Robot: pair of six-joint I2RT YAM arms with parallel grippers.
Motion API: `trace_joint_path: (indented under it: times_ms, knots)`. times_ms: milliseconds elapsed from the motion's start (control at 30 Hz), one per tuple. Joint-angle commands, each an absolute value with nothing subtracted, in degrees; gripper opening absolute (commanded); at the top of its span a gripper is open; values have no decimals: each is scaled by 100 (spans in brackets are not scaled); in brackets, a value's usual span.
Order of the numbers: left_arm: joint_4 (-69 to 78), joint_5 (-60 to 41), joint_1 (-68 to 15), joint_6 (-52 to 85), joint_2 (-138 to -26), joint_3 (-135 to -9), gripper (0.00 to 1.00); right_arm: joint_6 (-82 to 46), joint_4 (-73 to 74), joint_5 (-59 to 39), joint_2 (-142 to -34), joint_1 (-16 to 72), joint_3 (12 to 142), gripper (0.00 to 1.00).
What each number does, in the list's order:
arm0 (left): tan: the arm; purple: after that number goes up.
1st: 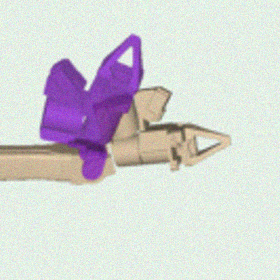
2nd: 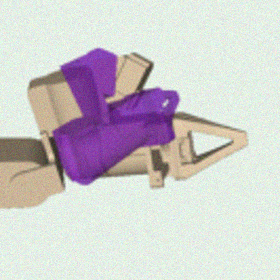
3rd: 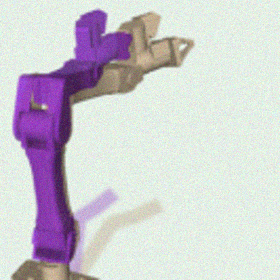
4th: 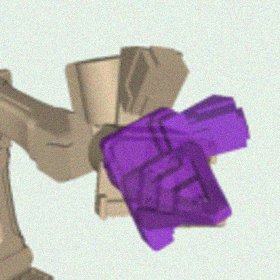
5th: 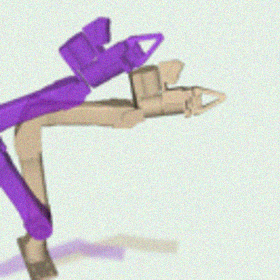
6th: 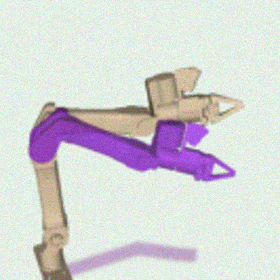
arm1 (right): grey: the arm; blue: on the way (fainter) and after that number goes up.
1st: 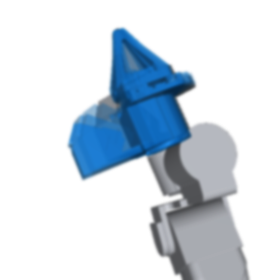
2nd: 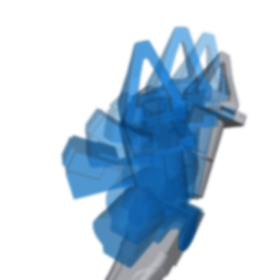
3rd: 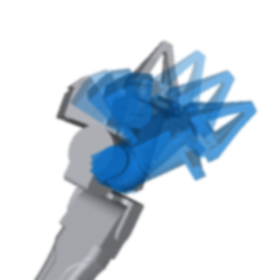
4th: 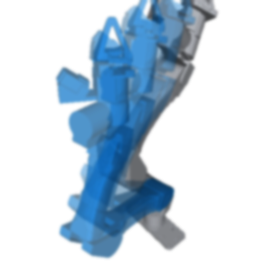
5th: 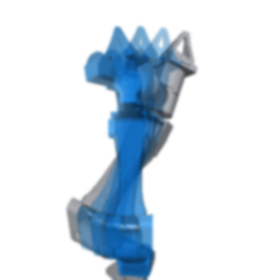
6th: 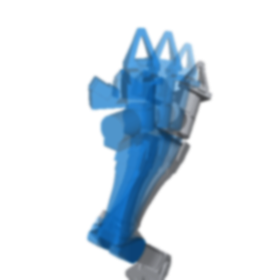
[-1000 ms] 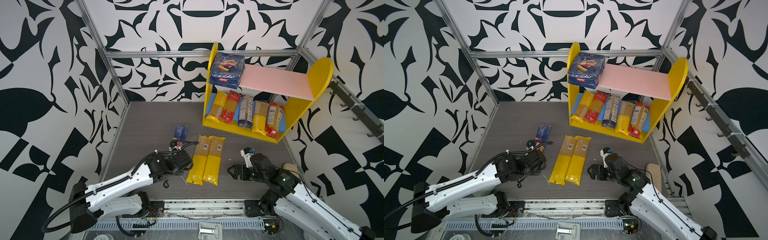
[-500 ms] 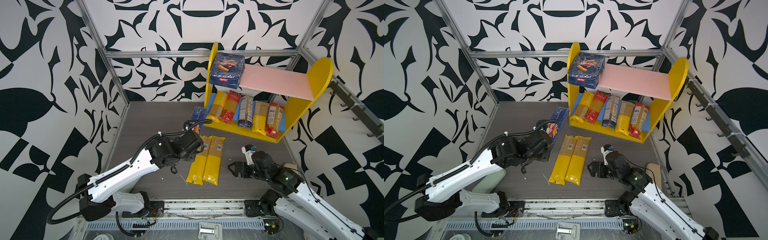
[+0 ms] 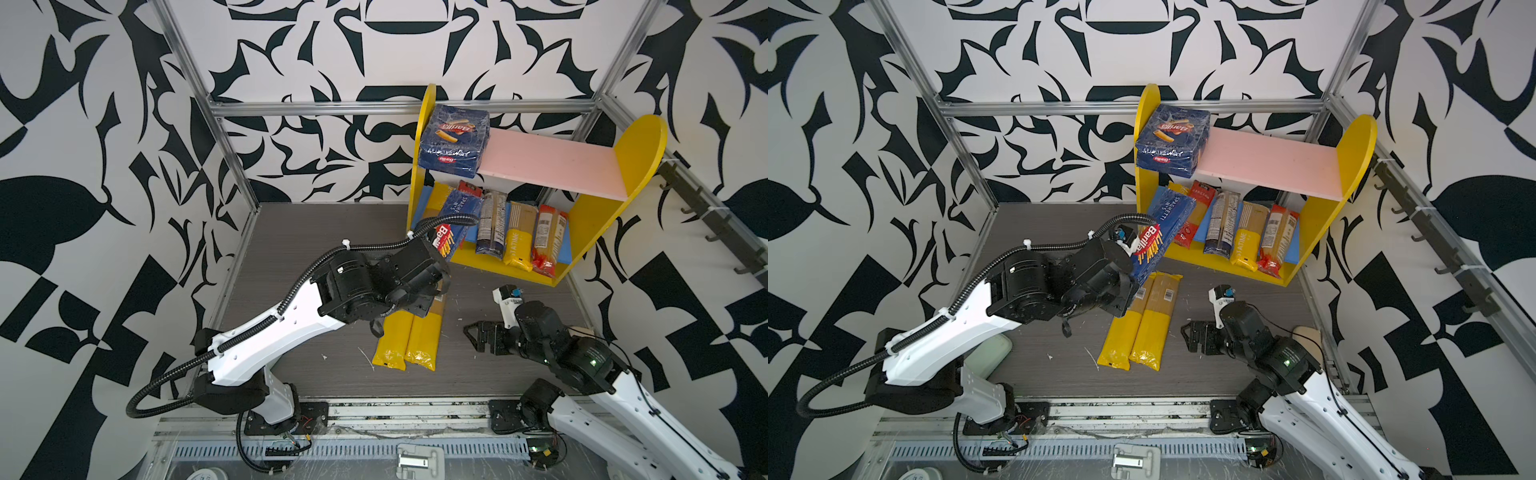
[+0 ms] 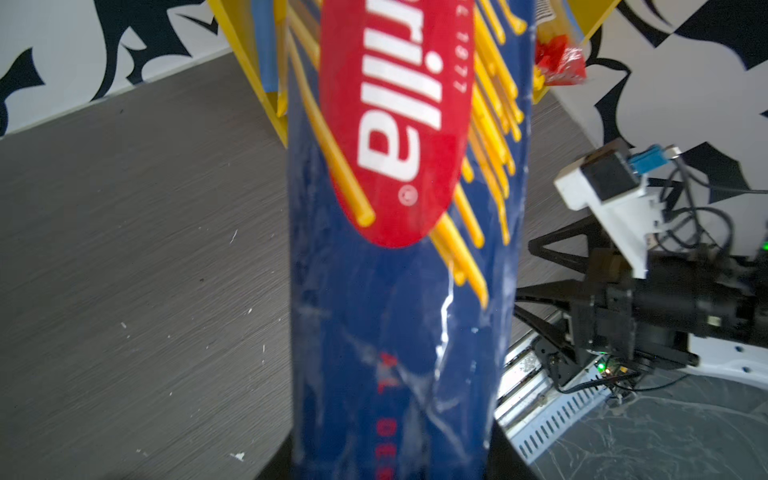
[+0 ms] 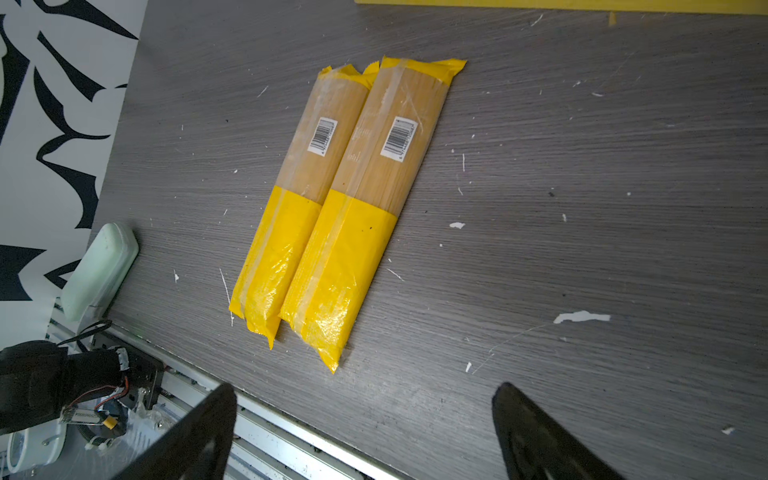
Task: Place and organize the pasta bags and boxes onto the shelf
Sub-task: 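Carry the spaghetti box over the lower deck with left gripper while right rises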
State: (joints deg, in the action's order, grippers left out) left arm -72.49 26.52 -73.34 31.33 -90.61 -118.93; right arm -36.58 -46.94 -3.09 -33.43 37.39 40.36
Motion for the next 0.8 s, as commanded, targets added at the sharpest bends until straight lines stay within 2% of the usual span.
trace_joint_path:
  times_ms: [0, 267, 433, 600, 767]
  knots:
    - [-7020, 2861, -7431, 2825, -9240, -12721, 17, -3533, -4900, -80, -3217, 3754, 4323, 98]
    - [-6789, 2925, -7441, 2080, -10494, -14717, 19, -3594, -5165, 42, -2932, 3749, 4446, 98]
    - [-5566, 3363, -7436, 1362, -10891, -14831, 22, -3608, -5333, 88, -2780, 3753, 4597, 98]
    - [-4475, 3773, -7429, 741, -11340, -14993, 21, -3597, -5484, 170, -2675, 3749, 4815, 98]
    - [-4136, 3861, -7427, 614, -11525, -15101, 21, -3606, -5533, 481, -2419, 3761, 5003, 97]
